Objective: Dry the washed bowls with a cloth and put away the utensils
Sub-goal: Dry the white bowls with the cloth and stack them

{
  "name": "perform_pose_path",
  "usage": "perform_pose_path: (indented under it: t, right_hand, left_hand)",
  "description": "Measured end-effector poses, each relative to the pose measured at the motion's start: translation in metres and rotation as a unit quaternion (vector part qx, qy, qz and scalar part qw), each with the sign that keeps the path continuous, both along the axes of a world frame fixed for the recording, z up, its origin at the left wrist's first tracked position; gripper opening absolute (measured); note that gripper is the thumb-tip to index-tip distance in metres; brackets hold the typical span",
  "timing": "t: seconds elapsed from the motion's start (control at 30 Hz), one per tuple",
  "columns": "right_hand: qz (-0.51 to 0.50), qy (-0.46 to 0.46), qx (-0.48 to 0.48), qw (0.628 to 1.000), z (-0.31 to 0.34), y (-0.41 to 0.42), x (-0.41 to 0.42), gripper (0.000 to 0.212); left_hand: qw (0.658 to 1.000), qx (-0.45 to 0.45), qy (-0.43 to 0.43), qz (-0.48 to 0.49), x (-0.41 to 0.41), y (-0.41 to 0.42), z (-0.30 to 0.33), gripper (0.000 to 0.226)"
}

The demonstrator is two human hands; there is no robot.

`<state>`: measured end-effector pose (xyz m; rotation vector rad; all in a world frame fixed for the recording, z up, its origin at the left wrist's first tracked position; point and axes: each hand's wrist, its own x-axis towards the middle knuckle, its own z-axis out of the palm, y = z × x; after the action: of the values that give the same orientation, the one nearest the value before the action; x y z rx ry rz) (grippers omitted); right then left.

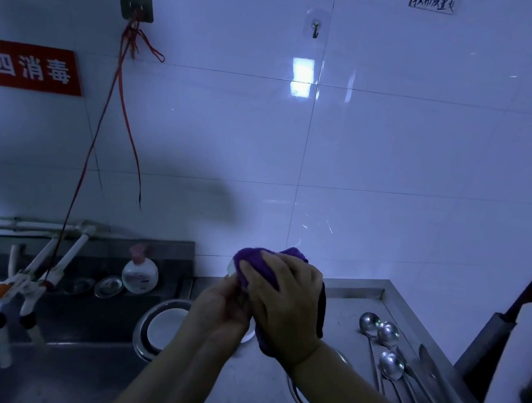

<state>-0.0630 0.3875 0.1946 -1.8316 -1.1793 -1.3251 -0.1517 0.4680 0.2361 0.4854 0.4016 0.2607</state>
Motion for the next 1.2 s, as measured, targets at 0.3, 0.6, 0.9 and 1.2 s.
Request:
perform_pose_path:
  t: [0.3,0.6,0.9,1.2]
  right_hand:
    - [0.101,0.087,0.068,0.989,-0.012,-0.007,0.012,0.03]
    - [0.266,0.486,0.118,0.824,0.019,-0.011,0.004,0.03]
    - [0.157,0.332,-0.145,0.919,0.05,-0.009,0.007,0.036]
    - [0.144,0.321,-0.142,0.925,0.046,0.003,0.005,0.04]
  left_hand:
    - [0.998,-0.035,-0.045,0.001,-0.01,0.008,-0.013,0.026]
    - [0.993,0.069,-0.089,-0.027,-0.021,0.037,-0.028,0.03]
    - [0.942,0.33,-0.013,-0.054,-0.024,0.035,-0.032,0.04]
    - [0.885,0.462,0.011,-0.049,-0.03,0.037,-0.019,0.023]
